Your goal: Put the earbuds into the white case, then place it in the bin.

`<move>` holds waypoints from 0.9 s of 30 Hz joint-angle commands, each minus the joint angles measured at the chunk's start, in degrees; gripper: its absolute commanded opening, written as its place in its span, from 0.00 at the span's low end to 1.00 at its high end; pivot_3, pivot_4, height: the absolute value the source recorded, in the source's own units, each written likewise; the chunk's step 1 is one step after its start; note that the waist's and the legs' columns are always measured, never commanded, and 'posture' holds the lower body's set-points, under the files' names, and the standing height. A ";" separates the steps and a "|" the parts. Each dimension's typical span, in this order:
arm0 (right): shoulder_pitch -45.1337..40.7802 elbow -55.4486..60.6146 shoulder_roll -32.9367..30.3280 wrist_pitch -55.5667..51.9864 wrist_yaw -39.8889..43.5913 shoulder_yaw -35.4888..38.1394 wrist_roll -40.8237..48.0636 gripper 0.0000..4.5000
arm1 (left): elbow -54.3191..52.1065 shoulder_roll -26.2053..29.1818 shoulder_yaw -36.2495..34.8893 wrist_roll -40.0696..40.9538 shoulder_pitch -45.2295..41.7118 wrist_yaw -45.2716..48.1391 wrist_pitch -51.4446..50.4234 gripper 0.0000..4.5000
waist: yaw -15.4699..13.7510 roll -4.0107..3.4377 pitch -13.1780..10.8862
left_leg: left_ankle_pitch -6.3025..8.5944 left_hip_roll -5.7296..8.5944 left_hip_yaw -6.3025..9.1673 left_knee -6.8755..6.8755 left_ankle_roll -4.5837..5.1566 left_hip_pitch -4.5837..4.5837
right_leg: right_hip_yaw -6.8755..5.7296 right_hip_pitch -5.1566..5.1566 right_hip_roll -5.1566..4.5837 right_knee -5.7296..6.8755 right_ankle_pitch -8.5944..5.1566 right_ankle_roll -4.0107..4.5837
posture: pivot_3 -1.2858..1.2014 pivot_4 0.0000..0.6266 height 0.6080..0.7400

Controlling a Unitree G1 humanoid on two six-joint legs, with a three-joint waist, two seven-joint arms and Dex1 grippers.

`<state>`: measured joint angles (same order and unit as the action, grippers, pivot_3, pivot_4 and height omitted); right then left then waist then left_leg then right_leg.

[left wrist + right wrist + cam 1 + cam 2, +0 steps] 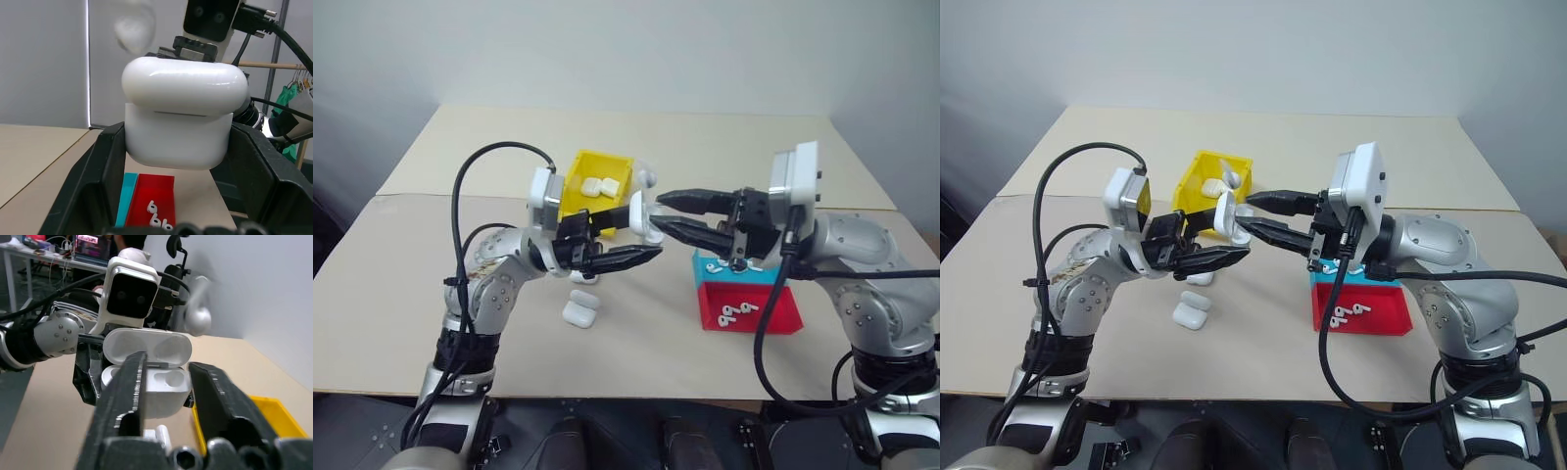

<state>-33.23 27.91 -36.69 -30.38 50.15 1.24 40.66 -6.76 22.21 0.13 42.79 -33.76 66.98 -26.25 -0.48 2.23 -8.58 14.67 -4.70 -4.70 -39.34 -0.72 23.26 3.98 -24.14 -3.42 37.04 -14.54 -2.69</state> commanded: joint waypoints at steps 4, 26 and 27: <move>-0.79 0.26 -0.35 -0.05 1.64 -1.20 -0.26 0.97 | -1.84 -0.95 -1.36 1.09 -1.18 0.05 1.83 0.62 | 0.01 0.00 0.00 | 0.00 0.00 0.01 0.00 0.00 0.01 | 0.00 -0.01 0.00 0.00 0.00 0.00 | 0.52 0.24 1.00; -2.42 -8.35 -12.14 -5.69 4.95 7.35 1.30 0.99 | 2.43 4.54 -3.49 0.49 -0.64 3.62 1.51 0.62 | -0.01 0.00 0.00 | 0.01 0.00 -0.01 0.01 0.02 0.02 | 0.00 -0.01 0.00 -0.05 0.00 0.00 | 0.52 0.24 1.00; -2.57 -8.85 -14.00 -6.33 5.90 6.58 0.36 0.99 | 3.07 5.29 -3.46 0.52 -0.54 4.76 1.48 0.62 | -0.01 0.00 0.00 | 0.01 0.00 -0.01 0.02 0.02 0.01 | 0.00 -0.01 0.00 -0.06 0.00 0.00 | 0.52 0.24 1.00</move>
<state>-34.60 18.91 -48.96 -35.79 54.59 6.88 41.54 -3.60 26.72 -2.16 42.82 -33.24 69.96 -25.07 -0.49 2.23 -8.58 14.68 -4.70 -4.72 -39.31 -0.70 23.28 3.97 -24.16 -3.43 36.98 -14.54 -2.69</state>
